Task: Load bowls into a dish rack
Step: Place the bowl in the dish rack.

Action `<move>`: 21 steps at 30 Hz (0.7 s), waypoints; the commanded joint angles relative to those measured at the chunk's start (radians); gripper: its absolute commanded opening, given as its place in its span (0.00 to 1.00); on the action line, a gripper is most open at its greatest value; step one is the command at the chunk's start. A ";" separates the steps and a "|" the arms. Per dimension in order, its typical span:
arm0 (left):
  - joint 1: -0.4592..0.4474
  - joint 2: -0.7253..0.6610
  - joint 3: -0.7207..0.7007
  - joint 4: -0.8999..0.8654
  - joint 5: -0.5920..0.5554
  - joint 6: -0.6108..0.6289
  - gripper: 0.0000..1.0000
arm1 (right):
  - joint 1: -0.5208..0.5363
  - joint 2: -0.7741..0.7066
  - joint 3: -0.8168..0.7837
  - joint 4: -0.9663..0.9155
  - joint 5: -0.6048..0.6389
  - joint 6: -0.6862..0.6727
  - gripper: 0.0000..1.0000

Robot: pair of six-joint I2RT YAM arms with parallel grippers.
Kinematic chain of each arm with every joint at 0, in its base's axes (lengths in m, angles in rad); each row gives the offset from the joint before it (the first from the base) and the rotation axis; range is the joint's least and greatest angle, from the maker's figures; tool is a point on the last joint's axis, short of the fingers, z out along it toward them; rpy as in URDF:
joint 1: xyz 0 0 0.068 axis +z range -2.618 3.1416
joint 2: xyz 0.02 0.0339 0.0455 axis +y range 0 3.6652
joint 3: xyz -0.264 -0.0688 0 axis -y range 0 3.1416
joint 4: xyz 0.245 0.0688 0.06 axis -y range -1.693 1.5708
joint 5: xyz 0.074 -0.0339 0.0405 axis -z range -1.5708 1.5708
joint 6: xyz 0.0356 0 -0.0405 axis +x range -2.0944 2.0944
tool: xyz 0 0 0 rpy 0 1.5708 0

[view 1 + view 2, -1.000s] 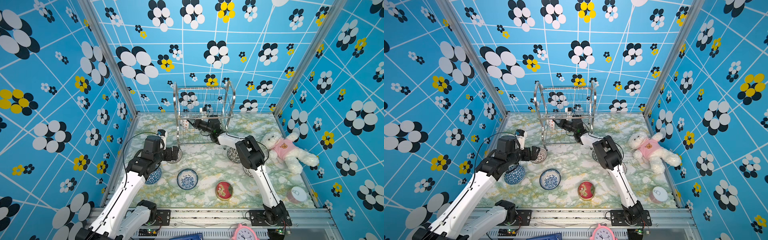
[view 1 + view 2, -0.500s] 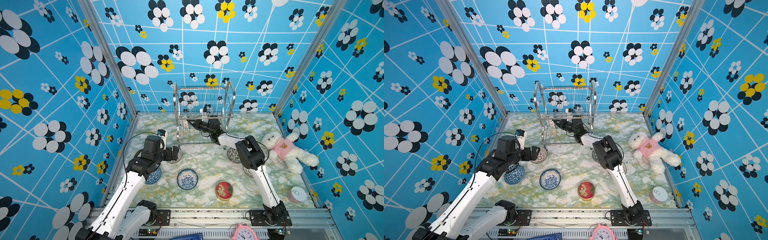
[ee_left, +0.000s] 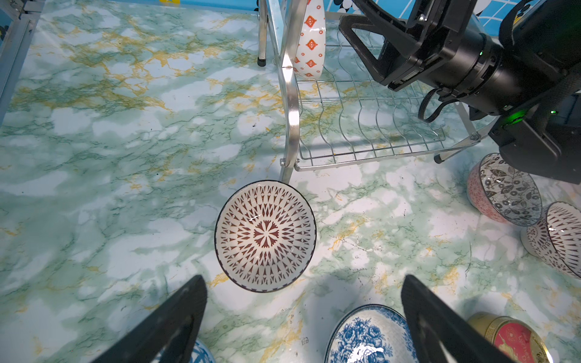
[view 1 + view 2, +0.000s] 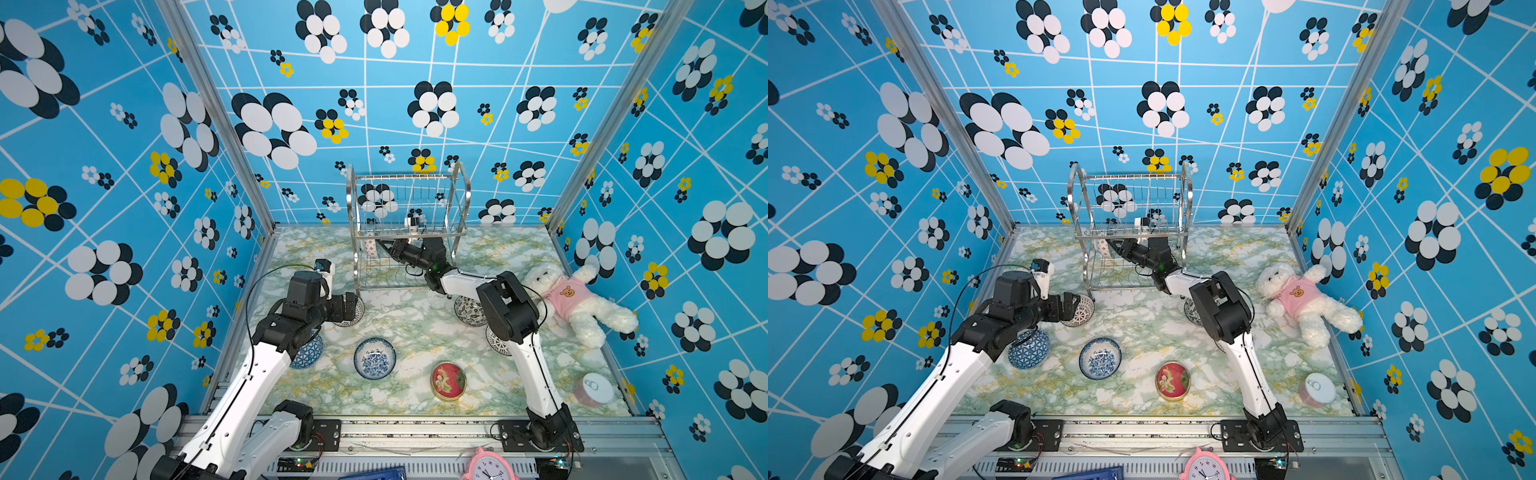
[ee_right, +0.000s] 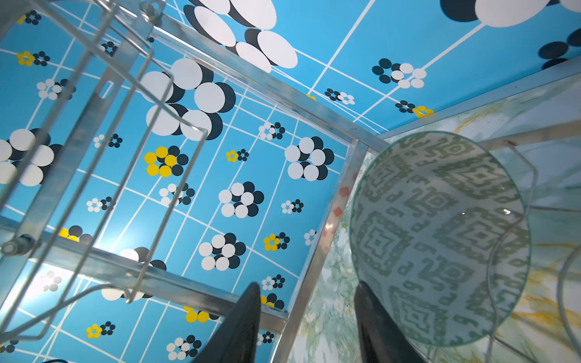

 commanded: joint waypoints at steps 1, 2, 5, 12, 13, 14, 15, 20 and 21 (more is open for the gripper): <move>-0.006 -0.008 -0.004 -0.004 -0.034 0.021 0.98 | 0.014 -0.055 -0.060 0.085 0.011 0.032 0.51; -0.006 -0.008 -0.002 -0.005 -0.041 0.021 0.98 | 0.018 -0.060 -0.070 0.090 0.012 0.034 0.50; -0.006 -0.007 -0.001 -0.011 -0.056 0.021 0.98 | 0.029 -0.083 -0.116 0.108 0.012 0.035 0.50; -0.006 -0.007 0.002 -0.019 -0.079 0.016 0.98 | 0.044 -0.149 -0.228 0.132 0.010 0.042 0.50; -0.007 -0.008 0.002 -0.021 -0.083 0.015 0.98 | 0.047 -0.159 -0.249 0.138 0.011 0.045 0.50; -0.006 -0.007 0.003 -0.024 -0.085 0.013 0.98 | 0.050 -0.170 -0.268 0.144 0.011 0.045 0.50; -0.006 -0.008 0.004 -0.024 -0.086 0.013 0.98 | 0.052 -0.174 -0.289 0.149 0.011 0.046 0.49; -0.006 -0.011 0.003 -0.027 -0.083 0.011 0.98 | 0.066 -0.247 -0.377 0.157 0.013 0.037 0.48; -0.006 -0.012 0.004 -0.027 -0.083 0.012 0.98 | 0.069 -0.254 -0.387 0.158 0.012 0.038 0.48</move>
